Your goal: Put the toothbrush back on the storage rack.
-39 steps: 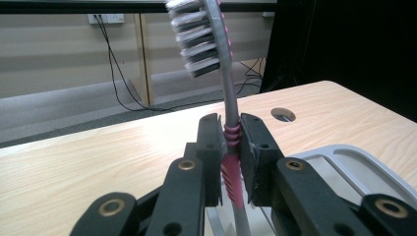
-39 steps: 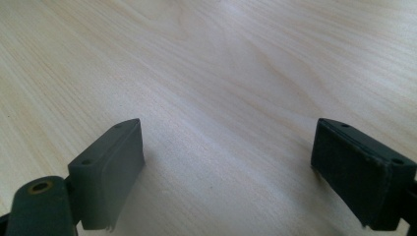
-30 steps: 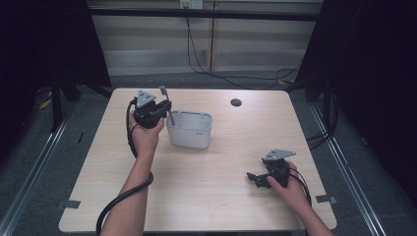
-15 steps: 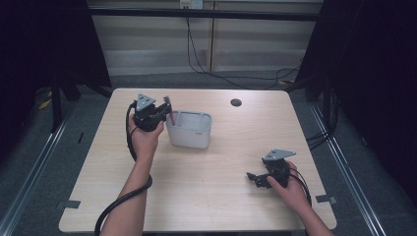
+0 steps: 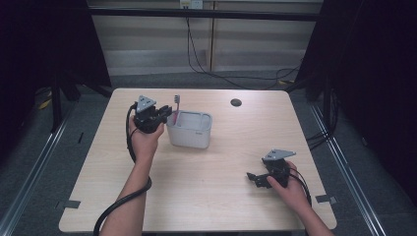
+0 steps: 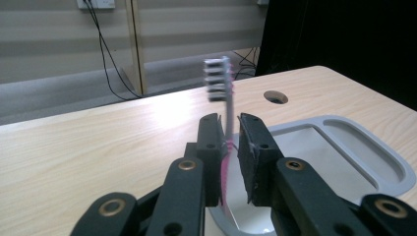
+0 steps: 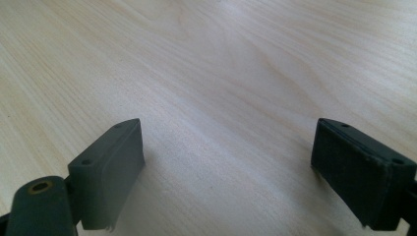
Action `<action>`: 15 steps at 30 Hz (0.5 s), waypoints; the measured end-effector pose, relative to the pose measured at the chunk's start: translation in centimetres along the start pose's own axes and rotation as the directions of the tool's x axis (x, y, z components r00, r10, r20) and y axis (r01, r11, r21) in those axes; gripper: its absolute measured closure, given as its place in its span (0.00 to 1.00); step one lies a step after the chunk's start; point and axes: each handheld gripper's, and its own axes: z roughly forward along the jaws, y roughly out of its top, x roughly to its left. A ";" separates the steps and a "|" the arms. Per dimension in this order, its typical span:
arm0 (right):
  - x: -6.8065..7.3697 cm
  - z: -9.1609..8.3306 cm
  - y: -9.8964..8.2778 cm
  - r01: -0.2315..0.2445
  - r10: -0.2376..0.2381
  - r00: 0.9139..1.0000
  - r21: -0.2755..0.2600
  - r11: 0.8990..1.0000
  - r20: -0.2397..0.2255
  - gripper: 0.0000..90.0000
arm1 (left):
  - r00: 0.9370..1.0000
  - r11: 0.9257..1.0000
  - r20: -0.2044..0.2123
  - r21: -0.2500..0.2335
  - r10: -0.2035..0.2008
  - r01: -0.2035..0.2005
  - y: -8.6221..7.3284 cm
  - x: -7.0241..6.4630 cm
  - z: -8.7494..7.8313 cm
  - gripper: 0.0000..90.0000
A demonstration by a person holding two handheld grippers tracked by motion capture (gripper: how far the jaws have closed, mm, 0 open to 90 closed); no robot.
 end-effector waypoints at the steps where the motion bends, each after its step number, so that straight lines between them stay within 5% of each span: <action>1: 0.0 0.0 0.0 0.000 0.000 1.000 0.000 1.000 0.000 0.13 | 1.000 1.000 0.002 -0.002 -0.006 0.006 0.0 0.1 -0.1 0.88; 15: 0.0 0.0 0.0 0.000 0.000 1.000 0.000 1.000 0.000 0.13 | 0.999 0.999 0.008 0.013 -0.045 0.044 -0.2 0.5 -0.9 0.77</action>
